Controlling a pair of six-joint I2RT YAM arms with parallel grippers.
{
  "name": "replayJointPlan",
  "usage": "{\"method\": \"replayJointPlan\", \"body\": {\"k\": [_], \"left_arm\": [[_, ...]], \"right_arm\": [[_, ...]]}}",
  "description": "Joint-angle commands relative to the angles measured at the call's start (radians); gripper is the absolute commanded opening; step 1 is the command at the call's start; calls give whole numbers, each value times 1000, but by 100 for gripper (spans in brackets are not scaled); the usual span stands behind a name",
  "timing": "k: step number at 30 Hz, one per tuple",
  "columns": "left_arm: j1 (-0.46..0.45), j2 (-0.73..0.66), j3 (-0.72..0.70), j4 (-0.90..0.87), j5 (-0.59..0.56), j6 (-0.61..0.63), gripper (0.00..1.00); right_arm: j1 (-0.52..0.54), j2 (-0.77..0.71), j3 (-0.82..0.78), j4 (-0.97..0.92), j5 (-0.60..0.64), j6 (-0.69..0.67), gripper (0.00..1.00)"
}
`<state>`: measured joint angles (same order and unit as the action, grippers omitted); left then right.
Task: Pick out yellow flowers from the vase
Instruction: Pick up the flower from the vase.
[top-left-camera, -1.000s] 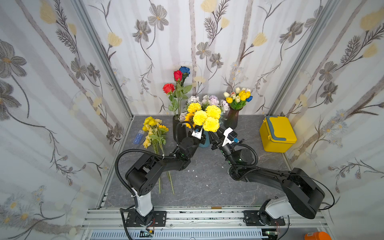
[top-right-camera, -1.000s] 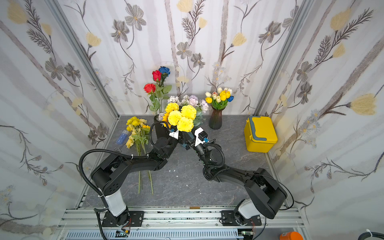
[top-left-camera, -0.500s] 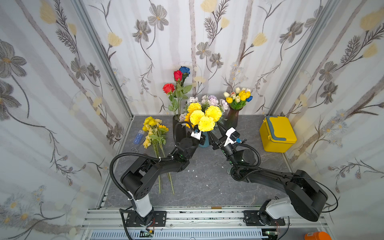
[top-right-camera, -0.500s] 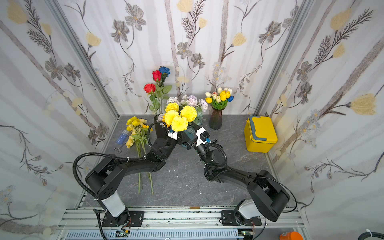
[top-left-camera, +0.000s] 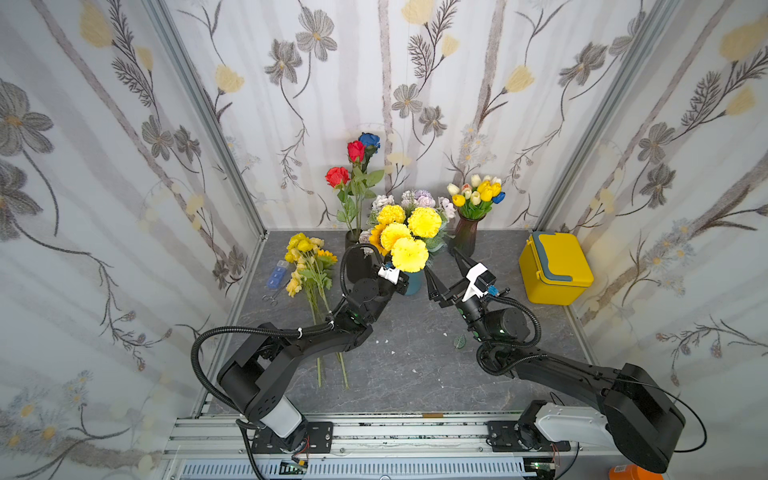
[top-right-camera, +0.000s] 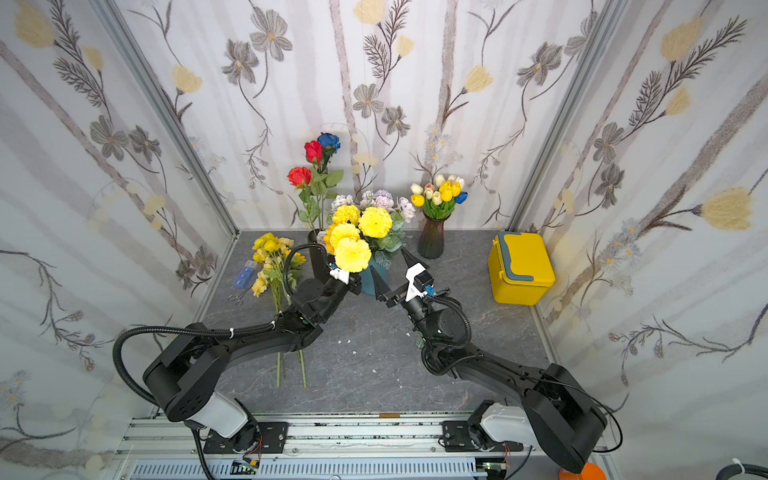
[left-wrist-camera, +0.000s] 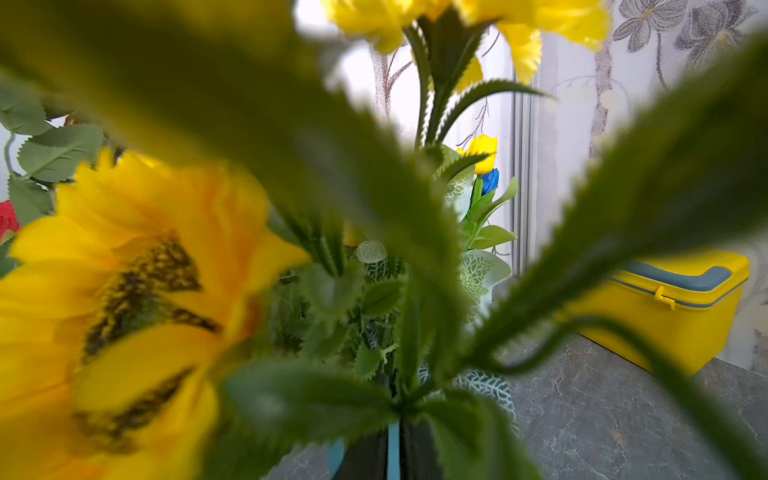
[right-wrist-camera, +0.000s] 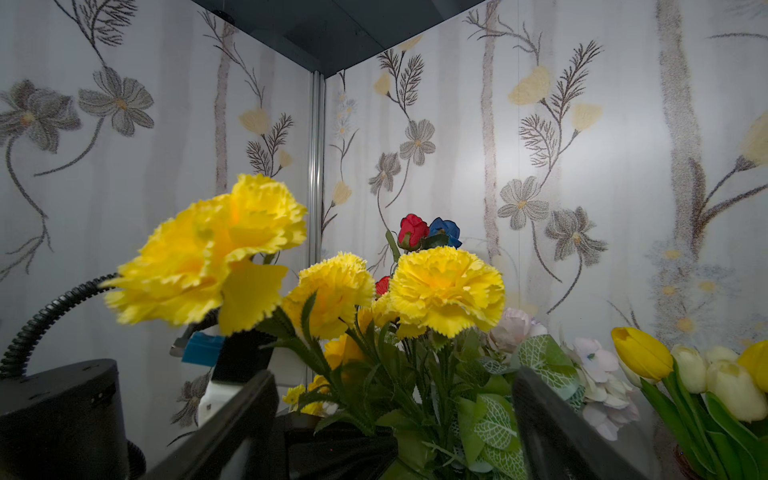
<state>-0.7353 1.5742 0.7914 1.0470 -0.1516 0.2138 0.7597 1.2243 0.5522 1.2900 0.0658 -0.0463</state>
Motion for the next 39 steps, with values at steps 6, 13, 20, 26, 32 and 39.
{"method": "replayJointPlan", "body": {"k": [6, 13, 20, 26, 32, 39], "left_arm": [[-1, -72, -20, -41, 55, -39, 10], [-1, -129, -12, -88, 68, -62, 9], [-2, -216, -3, -211, 80, -104, 6], [-1, -288, -35, -266, 68, -107, 5], [-1, -380, 7, -419, 107, -162, 4], [-5, -526, 48, -708, 162, -275, 4]], "right_arm": [[-2, -41, -41, -24, 29, -17, 88], [-2, -50, -69, -27, 37, 0, 88], [-3, -84, -95, -69, 54, -3, 88], [-5, -84, -96, -89, 49, 2, 87], [-5, -81, -78, -123, 40, 12, 85], [-5, -139, -78, -226, 24, -2, 84]]}}
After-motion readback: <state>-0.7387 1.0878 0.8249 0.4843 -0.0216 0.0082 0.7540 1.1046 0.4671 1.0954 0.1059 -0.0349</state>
